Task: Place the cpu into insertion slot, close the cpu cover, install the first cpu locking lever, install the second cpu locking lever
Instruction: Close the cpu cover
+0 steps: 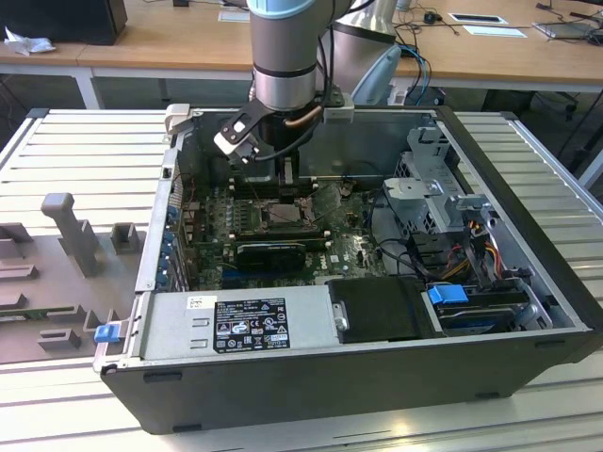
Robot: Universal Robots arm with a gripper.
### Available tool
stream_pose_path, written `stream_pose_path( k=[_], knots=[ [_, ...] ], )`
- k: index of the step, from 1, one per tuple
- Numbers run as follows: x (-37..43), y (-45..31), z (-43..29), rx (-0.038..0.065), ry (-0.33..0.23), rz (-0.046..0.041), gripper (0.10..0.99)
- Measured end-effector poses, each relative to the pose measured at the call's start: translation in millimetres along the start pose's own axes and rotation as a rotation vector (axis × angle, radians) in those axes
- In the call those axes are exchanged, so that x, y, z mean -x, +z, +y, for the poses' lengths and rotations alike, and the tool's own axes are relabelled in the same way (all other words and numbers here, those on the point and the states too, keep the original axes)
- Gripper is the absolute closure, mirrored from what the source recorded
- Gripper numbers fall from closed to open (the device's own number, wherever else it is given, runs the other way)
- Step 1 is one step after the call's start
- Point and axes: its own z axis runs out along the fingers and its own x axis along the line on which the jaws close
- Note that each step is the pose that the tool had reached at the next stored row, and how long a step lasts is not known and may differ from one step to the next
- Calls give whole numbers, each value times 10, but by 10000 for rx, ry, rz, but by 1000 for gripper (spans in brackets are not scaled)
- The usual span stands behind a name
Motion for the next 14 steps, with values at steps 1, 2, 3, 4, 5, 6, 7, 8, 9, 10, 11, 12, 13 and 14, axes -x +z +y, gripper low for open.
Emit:
stream_pose_path(
  k=[1,2,3,4,5,6,7,8,9,10,11,12,13,14],
  knots=[
    [0,-3,0,1,0,1,980],
    [0,-6,0,1,0,1,980],
    [0,-13,1,1,1,5,980],
    [0,-15,1,1,1,5,980],
    [0,-17,1,0,1,5,980],
    [0,-20,1,0,2,4,980],
    [0,-22,1,-1,1,3,980],
    [0,-27,2,-1,2,4,980],
    [0,-30,2,-1,2,4,980],
    [0,-32,2,-2,2,4,980],
    [0,-35,2,-2,2,4,980],
    [0,-40,2,-3,3,4,980],
    [0,-54,3,-4,3,4,980],
    [0,-66,4,-4,3,4,980]
  ],
)
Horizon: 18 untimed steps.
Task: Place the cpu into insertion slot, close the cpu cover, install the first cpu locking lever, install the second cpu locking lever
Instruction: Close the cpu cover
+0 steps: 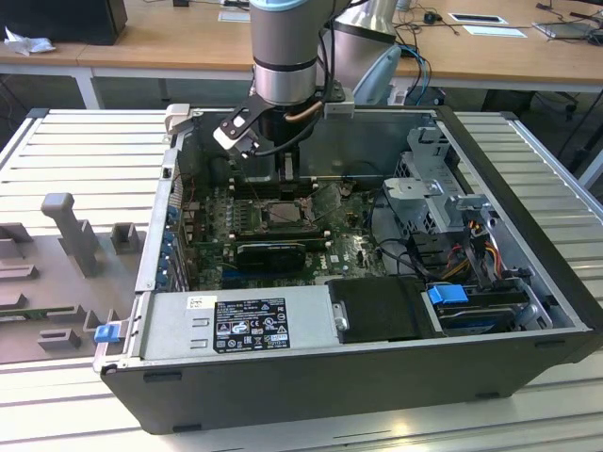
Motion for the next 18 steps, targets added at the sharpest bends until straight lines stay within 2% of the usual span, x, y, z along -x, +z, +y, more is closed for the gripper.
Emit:
stream_pose_path(
  k=[11,18],
  knots=[
    [-1,-95,6,1,0,1,980],
    [-1,-208,12,0,1,0,980]
  ],
)
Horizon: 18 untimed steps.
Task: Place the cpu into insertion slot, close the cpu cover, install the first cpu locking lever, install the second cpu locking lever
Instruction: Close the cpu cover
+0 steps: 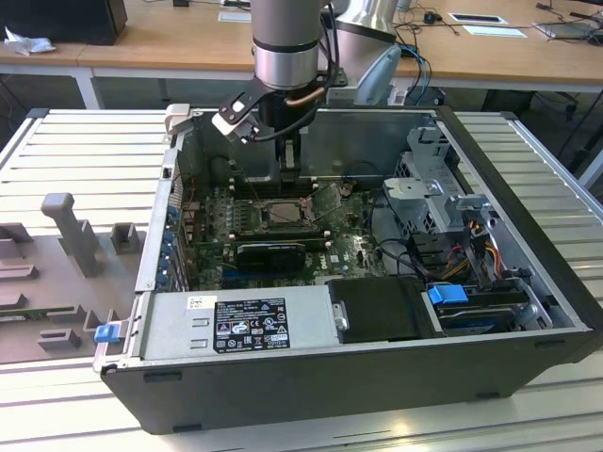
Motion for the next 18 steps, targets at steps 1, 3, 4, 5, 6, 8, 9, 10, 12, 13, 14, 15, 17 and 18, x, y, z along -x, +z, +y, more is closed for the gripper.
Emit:
stream_pose_path(
  k=[1,3,4,5,6,8,9,10,12,13,14,15,17,18],
  knots=[
    [0,-15,1,0,0,0,980],
    [0,-57,3,-1,-1,-1,980],
    [0,-93,5,-1,0,-1,980],
    [0,-94,6,1,-1,3,980],
    [0,-94,11,0,-2,2,980],
    [0,-91,36,-1,4,0,980],
    [-1,-90,44,0,4,-1,980],
    [-1,-90,48,-1,4,0,980],
    [-1,-95,49,-1,5,-2,980],
    [-1,-105,50,-1,5,-2,980],
    [-1,-115,51,0,4,-1,980],
    [-1,-121,51,1,4,2,980],
    [-1,-122,58,0,2,0,980],
    [-2,-121,68,-1,3,-1,980]
  ],
)
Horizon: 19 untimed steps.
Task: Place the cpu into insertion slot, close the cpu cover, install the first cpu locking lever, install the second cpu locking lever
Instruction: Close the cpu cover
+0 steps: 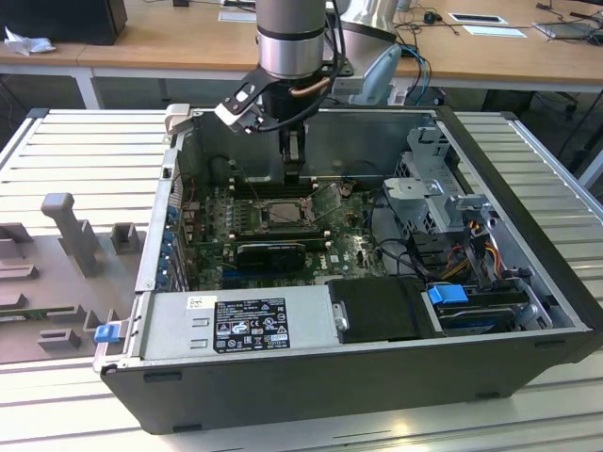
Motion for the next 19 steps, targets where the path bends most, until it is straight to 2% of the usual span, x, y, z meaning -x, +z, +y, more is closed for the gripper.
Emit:
stream_pose_path(
  k=[5,7,10,11,12,13,19],
  knots=[
    [-1,-36,33,2,1,2,980],
    [-3,-34,78,2,3,1,980],
    [-6,-28,186,0,2,0,980],
    [-10,-19,325,0,0,1,980],
    [-12,-8,405,0,-9,1,980],
    [-13,4,443,-1,-28,1,980],
    [-15,11,504,0,-31,2,980]
  ],
)
